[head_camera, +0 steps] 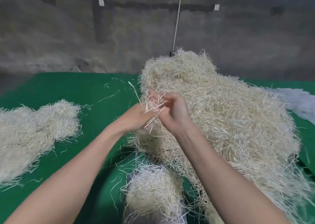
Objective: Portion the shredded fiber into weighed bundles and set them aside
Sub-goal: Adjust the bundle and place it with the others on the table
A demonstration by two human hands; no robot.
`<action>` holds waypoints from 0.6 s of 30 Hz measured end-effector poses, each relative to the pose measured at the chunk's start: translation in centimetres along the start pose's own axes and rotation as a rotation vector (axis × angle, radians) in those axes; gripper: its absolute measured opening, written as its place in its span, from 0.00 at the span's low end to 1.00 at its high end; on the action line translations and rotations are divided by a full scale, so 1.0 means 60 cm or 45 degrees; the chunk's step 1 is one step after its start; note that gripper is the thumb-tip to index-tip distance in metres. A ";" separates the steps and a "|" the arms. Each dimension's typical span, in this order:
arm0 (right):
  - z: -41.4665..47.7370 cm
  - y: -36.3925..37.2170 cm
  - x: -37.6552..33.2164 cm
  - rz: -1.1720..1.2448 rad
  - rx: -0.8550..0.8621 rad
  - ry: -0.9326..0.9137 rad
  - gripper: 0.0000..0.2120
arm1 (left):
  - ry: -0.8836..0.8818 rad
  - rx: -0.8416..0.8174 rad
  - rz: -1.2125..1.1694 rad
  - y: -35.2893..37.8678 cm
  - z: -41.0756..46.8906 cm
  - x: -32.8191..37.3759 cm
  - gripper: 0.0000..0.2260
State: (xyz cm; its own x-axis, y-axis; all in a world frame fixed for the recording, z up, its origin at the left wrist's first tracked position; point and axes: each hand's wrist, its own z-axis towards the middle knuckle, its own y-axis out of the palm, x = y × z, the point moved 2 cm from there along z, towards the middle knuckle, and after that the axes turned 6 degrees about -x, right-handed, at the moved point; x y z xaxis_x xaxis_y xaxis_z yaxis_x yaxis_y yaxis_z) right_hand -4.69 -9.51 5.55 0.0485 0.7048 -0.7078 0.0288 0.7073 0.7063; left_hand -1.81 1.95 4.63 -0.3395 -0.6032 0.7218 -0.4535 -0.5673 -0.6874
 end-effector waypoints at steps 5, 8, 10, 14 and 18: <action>-0.057 -0.043 -0.008 -1.180 -0.051 -0.075 0.37 | 0.122 0.138 0.978 0.009 -0.040 -0.014 0.10; -0.089 -0.052 0.057 -1.033 -0.225 0.251 0.36 | 0.223 0.117 0.720 0.045 -0.058 -0.008 0.16; -0.101 -0.069 0.090 -0.903 -0.122 0.266 0.22 | 0.291 0.091 0.343 0.067 -0.065 -0.014 0.20; -0.117 -0.124 0.102 -0.892 0.125 0.193 0.14 | 0.170 -0.056 -0.069 0.103 -0.078 -0.048 0.23; -0.152 -0.174 0.129 -1.412 0.130 0.160 0.12 | 0.033 0.022 -0.604 0.115 -0.091 -0.086 0.15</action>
State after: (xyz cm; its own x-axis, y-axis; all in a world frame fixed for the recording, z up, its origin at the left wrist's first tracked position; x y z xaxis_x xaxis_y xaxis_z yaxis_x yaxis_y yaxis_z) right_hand -13.74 -10.95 -7.43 -0.1561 -0.3081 -0.9385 0.0757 0.9436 -0.3224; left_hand -7.70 4.21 -3.39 -0.1182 -0.2610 0.9581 -0.5499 -0.7862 -0.2821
